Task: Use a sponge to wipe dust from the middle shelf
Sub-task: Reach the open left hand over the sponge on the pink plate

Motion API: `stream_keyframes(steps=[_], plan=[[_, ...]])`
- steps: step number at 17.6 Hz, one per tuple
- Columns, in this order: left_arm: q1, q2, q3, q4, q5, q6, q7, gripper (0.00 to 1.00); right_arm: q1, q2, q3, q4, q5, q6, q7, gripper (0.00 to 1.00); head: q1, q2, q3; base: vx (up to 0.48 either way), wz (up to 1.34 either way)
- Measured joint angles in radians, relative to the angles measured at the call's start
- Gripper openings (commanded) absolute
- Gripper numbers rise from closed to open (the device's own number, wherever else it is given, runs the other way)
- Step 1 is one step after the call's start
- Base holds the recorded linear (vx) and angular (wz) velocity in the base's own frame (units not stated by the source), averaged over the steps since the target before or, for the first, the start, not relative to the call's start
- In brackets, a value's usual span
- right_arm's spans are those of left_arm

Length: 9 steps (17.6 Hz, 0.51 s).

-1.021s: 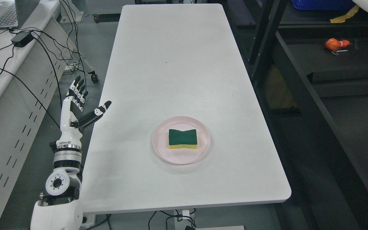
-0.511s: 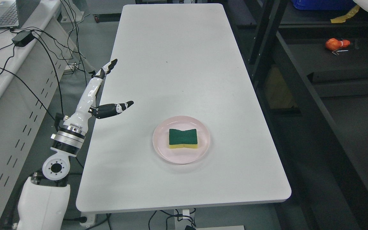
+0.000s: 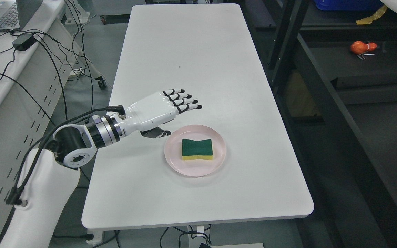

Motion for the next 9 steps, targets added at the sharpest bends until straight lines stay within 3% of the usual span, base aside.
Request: stream_keyframes(steps=[9], plan=[[-0.139,0.035,-0.183,0.005,-0.175,-0.028,-0.102,0.86,0.0,0.0,0.0,0.0,0.0,0.0,0.0,1.0,0.0,0.0,0.0,0.0,0.0]])
